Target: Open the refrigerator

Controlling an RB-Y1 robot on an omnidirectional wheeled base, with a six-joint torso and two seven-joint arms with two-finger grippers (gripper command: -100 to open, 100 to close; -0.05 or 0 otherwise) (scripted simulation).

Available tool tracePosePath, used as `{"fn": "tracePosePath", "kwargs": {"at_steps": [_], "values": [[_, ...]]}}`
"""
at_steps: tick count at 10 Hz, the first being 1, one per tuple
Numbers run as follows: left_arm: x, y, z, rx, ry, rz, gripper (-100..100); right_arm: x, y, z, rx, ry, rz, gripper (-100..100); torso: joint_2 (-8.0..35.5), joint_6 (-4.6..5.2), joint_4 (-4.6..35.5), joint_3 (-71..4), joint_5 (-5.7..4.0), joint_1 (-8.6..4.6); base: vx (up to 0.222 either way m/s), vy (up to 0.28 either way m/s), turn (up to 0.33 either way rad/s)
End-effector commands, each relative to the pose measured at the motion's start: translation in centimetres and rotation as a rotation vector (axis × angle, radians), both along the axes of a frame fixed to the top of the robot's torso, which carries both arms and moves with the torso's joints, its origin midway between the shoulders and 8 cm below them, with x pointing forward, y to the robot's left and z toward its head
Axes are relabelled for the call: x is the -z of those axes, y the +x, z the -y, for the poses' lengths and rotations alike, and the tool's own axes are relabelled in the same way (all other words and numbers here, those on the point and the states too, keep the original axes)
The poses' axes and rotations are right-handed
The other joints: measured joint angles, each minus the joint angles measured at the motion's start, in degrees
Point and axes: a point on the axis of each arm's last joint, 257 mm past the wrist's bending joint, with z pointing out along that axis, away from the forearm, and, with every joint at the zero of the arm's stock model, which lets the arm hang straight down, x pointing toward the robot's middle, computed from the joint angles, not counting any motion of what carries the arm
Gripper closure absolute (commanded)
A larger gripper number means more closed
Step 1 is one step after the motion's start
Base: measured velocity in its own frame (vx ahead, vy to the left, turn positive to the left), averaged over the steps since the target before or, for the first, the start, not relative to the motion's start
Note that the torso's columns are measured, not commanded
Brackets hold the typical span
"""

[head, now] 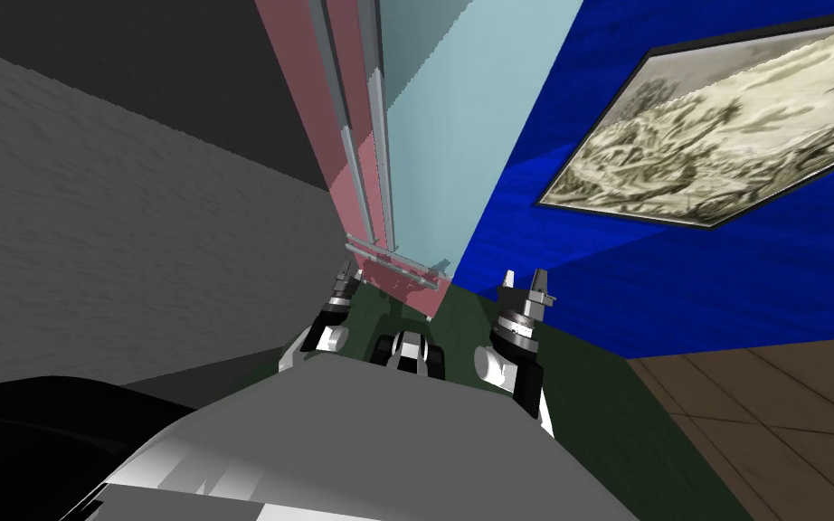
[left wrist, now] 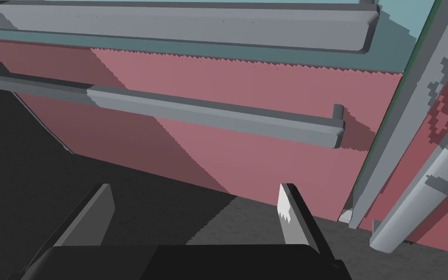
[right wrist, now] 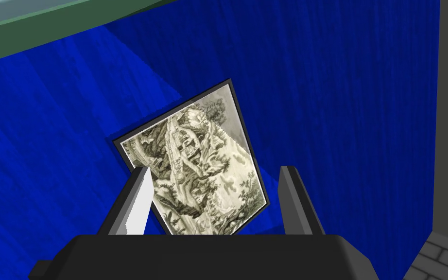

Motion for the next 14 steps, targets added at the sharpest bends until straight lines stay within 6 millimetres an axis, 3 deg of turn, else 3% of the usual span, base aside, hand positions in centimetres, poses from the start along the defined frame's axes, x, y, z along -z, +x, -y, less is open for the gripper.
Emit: {"fn": "tracePosePath", "kwargs": {"at_steps": [1, 14], "values": [[3.1, 0.6, -0.4, -0.008, -0.012, -0.052, -100, 0.0, 0.0, 0.0, 0.000, 0.000, 0.000, 0, 0.0, 0.00, 0.0, 0.0, -0.01, -0.01, 0.070, -0.166, 0.046], [14.8, 1.2, -2.0, -0.063, -0.079, -0.240, -100, 0.0, 0.0, 0.0, 0.000, 0.000, 0.000, 0, 0.0, 0.01, 0.0, 0.0, 0.00, 0.07, 0.062, -0.145, 0.035]]}}
